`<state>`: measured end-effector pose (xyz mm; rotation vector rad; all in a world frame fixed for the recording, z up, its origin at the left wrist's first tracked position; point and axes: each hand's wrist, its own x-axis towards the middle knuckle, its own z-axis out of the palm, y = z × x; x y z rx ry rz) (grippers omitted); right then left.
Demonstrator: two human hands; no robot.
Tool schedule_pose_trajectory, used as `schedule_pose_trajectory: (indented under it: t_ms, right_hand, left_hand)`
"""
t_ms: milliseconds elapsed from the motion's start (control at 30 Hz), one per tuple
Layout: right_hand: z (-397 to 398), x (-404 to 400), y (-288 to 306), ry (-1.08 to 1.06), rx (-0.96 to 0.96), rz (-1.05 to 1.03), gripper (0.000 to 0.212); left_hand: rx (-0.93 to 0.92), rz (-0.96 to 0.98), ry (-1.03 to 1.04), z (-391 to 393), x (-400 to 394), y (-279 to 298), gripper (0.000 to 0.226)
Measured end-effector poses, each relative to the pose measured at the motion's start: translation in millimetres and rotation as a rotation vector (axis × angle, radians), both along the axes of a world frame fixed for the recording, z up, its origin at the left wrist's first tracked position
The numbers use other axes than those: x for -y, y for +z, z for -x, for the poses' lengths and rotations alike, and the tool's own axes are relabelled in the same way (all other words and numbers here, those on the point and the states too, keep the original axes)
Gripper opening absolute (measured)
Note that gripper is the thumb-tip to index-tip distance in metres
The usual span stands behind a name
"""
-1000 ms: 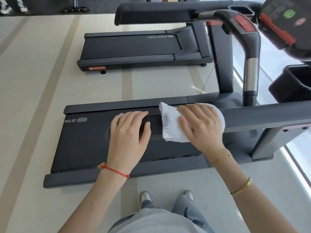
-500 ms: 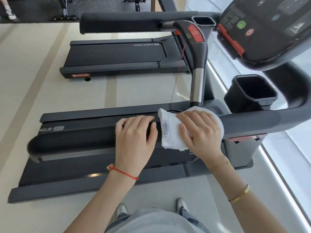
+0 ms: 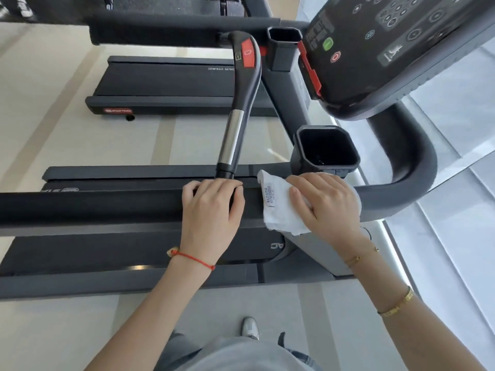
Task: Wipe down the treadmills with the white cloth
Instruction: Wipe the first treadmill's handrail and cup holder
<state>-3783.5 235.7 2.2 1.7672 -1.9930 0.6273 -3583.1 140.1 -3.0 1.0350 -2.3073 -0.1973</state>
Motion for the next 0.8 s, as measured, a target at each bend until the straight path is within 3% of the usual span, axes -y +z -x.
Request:
schedule_pose_trajectory:
  t_ms: [267,633,800]
  right_hand:
    - [-26,23,5,-0.024,-0.001,-0.183,0.046]
    - [3,-9,-13,0.071,-0.052,0.039,0.033]
    - [-24,21,-1,-0.065,-0.003,-0.089,0.042]
  left_hand:
    - [0.02,0.071,0.094,8,-1,-4,0.027]
    - [0.063,0.054,0.063,4,1,-2,0.028]
    - [0.067,0.025,0.061,5,2,-1,0.033]
